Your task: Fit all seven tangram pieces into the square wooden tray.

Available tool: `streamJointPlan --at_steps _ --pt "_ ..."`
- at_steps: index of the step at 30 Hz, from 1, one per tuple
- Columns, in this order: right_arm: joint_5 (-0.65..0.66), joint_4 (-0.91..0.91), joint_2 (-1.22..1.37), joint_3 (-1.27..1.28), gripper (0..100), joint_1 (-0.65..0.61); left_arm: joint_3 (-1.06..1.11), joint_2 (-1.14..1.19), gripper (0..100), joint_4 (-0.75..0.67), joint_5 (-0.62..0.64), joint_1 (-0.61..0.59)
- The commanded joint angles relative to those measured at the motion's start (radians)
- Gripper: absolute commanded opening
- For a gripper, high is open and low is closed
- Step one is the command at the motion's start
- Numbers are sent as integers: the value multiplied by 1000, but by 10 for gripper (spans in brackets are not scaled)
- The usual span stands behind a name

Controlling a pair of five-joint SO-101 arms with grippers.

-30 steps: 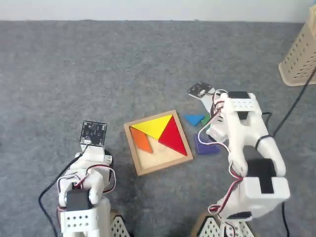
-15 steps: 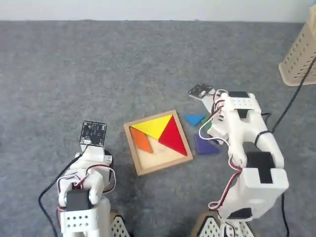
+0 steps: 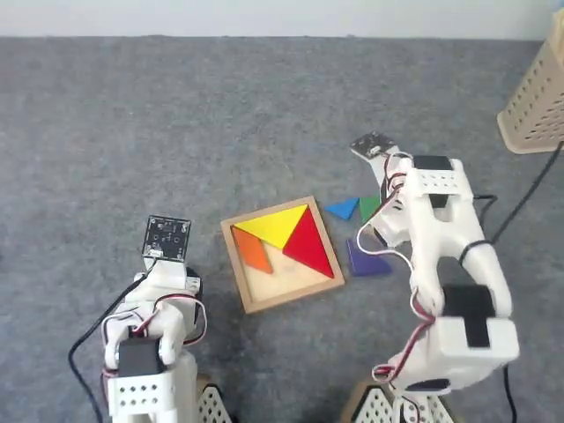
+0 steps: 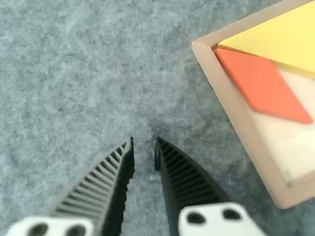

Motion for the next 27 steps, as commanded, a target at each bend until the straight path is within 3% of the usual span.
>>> streamJointPlan --at_steps 1,7,11,27 --pt "-12 70 -124 -57 32 5 -10 -21 71 0 8 2" --pt "43 8 -127 -43 36 -76 -10 -21 71 0 8 2" --pt "58 -51 -54 -29 126 -140 -10 -21 71 0 8 2" --pt "58 -200 122 -37 162 -81 -10 -21 71 0 8 2"
